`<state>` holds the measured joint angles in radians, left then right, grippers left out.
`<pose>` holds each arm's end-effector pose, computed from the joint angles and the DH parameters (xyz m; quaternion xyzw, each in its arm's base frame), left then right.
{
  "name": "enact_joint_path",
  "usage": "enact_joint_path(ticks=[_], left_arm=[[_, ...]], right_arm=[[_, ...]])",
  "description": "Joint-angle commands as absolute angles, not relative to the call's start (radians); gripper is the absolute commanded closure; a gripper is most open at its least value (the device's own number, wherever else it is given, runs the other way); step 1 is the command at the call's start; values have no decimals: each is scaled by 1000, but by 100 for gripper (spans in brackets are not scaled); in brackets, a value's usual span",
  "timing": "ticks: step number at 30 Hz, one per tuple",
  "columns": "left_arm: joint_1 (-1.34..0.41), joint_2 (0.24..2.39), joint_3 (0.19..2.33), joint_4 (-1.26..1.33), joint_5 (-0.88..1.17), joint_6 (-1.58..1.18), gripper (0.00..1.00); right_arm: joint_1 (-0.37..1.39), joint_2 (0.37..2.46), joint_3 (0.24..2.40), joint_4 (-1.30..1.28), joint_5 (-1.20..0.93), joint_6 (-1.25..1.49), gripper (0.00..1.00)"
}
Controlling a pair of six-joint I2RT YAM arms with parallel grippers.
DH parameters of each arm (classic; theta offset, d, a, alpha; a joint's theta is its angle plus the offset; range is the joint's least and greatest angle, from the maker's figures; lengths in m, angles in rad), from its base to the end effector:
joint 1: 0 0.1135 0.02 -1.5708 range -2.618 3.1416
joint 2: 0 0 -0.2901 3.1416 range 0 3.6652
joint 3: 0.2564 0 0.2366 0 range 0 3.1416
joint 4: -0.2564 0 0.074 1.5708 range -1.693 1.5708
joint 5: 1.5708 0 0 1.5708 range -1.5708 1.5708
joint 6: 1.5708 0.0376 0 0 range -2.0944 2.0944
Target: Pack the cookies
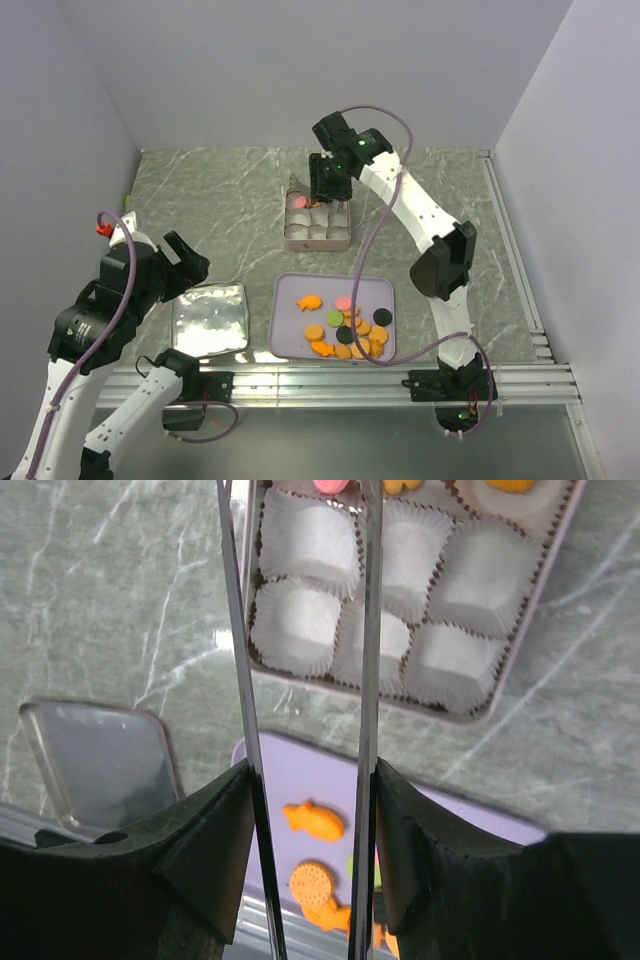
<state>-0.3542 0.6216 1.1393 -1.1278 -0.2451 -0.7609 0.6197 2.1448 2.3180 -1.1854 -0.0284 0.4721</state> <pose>0.0443 -0.0067 0.3845 -0.2331 0.8506 -0.1507 0.4465 0.3671 0.2632 0.3610 -0.0748 0.9582 0.1548 0.2285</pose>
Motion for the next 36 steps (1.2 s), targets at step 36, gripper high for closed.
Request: enact_joint_path(ticks=[36], left_arm=[[-357,534,1000,-999,-140,-704,11]], right_arm=[[1118,1586,1597,-1322,127,626,42]])
